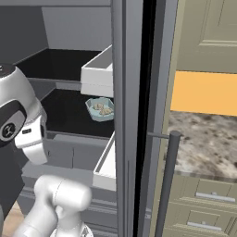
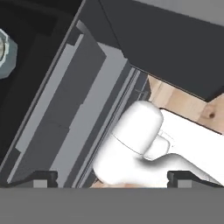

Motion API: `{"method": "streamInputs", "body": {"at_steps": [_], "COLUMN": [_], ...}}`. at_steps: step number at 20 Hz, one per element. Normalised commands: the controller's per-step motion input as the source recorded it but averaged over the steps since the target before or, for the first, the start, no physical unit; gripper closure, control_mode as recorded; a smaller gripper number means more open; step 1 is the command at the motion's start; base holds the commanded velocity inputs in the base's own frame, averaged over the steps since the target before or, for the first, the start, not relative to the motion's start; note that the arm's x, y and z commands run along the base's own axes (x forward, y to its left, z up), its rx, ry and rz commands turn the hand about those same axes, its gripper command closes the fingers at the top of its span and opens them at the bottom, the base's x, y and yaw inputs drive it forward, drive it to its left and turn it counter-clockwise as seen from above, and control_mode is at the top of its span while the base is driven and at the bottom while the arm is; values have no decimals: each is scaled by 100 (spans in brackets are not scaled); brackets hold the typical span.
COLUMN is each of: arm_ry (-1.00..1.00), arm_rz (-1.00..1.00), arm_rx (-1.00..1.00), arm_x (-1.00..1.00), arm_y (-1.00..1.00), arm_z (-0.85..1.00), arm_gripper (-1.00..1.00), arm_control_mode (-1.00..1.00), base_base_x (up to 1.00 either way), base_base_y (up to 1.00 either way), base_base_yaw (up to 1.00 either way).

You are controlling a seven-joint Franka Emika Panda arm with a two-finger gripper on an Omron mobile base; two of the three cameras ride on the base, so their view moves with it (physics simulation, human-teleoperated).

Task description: Place two dumplings into each of the tupperware containers and then place the containers in the fridge.

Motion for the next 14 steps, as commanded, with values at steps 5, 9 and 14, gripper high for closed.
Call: {"method": "streamInputs", "body": {"at_steps": [5,9,14], "arm_ry": [3,5,1], "arm_rz": [38,24,22], "arm_rx": [-5,-7,-11], "arm_x": [-1,-20,-5], "arm_y": [5,3,5], "arm_z": [0,0,-3], "arm_gripper": [-100,-100,-100], "arm_control_mode": [-100,-100,-100], "base_base_x": [0,0,0], "base_base_y": [0,0,0], "base_base_yaw": [0,0,0]}}
